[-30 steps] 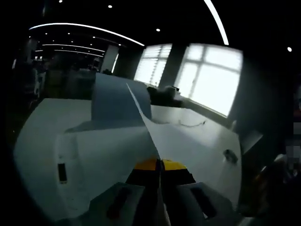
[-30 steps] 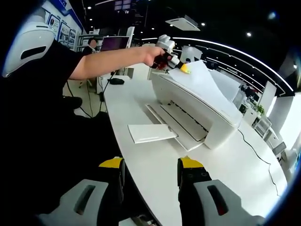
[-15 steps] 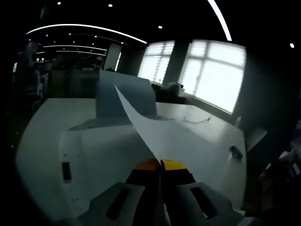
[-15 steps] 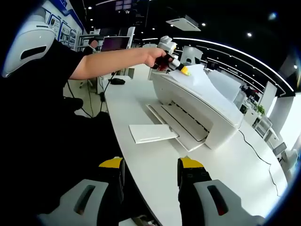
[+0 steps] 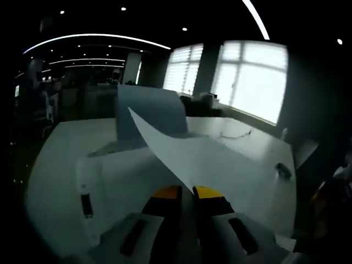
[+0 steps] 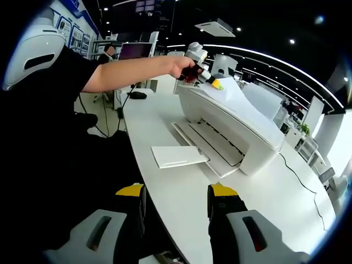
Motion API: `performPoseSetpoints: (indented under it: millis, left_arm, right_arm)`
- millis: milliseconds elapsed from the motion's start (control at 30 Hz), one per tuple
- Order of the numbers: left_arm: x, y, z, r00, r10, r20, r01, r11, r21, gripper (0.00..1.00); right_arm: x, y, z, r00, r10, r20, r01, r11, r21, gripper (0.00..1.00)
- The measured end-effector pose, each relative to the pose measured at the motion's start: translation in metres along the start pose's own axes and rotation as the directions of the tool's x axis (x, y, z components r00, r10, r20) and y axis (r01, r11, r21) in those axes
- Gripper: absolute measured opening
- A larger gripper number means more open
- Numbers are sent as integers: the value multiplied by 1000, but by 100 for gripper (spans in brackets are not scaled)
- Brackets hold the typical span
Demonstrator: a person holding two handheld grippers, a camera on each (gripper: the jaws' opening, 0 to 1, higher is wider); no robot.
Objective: Remove the paper from the printer output slot and place it on top of the printer
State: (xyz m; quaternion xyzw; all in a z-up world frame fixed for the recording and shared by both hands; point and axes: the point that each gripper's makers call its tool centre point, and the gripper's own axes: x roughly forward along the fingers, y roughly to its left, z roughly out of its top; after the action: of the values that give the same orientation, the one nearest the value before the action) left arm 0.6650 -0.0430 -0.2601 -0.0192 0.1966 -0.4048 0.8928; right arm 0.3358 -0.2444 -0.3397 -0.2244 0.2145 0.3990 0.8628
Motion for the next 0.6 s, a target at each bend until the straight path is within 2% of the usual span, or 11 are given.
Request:
performPoseSetpoints:
  millis: [500, 600]
  left_arm:
    - [-4, 19, 3, 994, 112, -7, -111, 989, 100, 39]
    - [-7, 27, 5, 987, 162, 1, -161, 980, 120, 51]
  right_arm:
    - [0, 0, 2, 1000, 3, 2, -3, 1000, -7, 41]
    - [0, 0, 2, 1000, 2, 1, -2, 1000, -9, 40]
